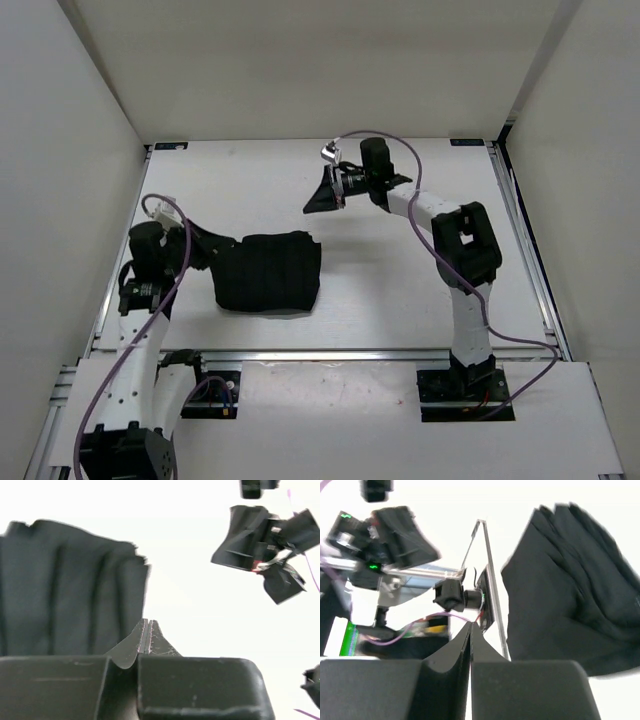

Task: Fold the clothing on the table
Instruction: Fold the skirt

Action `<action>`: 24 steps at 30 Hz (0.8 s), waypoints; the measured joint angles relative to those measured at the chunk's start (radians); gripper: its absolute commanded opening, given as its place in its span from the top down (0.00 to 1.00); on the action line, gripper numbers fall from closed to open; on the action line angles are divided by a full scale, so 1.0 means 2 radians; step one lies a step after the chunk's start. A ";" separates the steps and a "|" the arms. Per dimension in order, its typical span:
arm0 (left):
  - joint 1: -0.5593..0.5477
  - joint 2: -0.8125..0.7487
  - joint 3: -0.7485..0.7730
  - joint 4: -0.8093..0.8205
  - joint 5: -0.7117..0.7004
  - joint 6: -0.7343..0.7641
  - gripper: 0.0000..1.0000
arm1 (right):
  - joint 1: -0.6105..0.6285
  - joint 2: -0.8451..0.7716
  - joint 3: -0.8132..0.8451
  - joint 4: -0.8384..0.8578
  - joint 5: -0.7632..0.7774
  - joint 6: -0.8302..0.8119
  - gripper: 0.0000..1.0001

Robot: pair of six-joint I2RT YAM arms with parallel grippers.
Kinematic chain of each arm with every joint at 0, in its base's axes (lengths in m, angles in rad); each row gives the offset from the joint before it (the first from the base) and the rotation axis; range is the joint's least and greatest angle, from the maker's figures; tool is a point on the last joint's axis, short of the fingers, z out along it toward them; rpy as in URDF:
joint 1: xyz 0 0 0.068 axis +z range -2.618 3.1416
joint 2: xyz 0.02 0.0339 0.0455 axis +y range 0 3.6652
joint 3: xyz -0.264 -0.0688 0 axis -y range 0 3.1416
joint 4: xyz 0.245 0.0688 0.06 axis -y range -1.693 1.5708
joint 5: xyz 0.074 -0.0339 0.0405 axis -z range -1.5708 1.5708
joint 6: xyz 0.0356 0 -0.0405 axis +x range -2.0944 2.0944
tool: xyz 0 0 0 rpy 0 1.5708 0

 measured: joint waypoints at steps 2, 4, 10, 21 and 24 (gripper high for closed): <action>-0.001 -0.006 0.050 -0.018 0.003 0.009 1.00 | 0.007 -0.012 0.036 -0.032 0.010 -0.031 1.00; -0.004 -0.018 0.081 -0.038 0.004 0.014 1.00 | 0.019 -0.016 0.060 -0.048 0.014 -0.050 0.99; 0.006 -0.032 0.093 -0.114 0.004 0.024 1.00 | 0.067 0.052 0.075 -0.049 0.009 -0.045 0.58; 0.001 -0.001 0.155 -0.201 -0.002 0.089 0.85 | 0.145 0.179 0.155 -0.082 0.016 -0.040 0.75; 0.010 -0.004 0.155 -0.217 -0.002 0.098 0.85 | 0.140 0.179 0.157 -0.082 0.016 -0.044 0.76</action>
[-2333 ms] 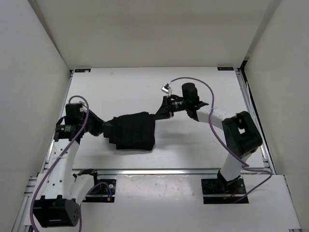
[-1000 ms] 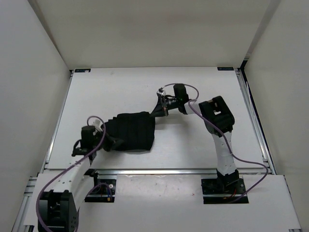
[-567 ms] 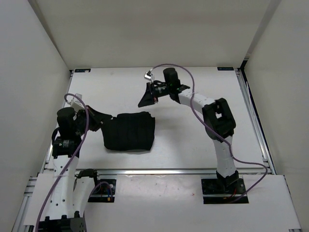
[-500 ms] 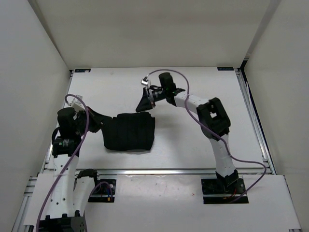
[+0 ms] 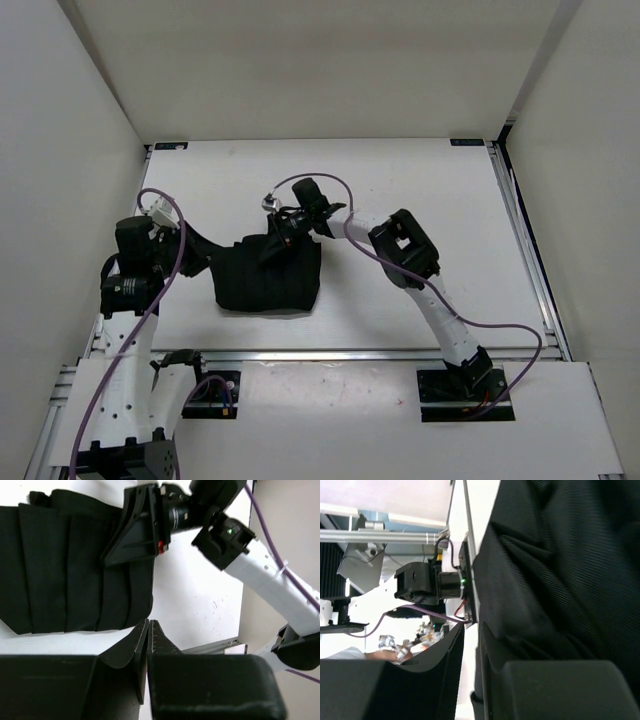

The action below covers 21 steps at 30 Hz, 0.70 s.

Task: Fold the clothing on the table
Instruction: Fold the skirt

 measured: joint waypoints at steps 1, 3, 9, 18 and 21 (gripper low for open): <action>-0.002 -0.001 -0.001 -0.003 0.000 0.001 0.85 | -0.005 0.000 0.000 0.000 0.001 -0.003 0.76; -0.009 -0.005 -0.002 -0.006 -0.003 -0.001 0.84 | -0.015 0.000 -0.001 0.001 0.001 -0.008 0.84; -0.025 -0.018 -0.015 -0.004 -0.007 -0.009 0.75 | -0.023 -0.015 -0.036 0.060 -0.013 0.020 1.00; -0.021 -0.015 -0.024 -0.002 -0.010 -0.014 0.68 | 0.027 -0.022 -0.096 0.135 -0.032 0.072 1.00; -0.020 -0.022 -0.034 -0.002 -0.010 -0.016 0.68 | 0.022 -0.016 -0.079 0.127 -0.028 0.065 0.99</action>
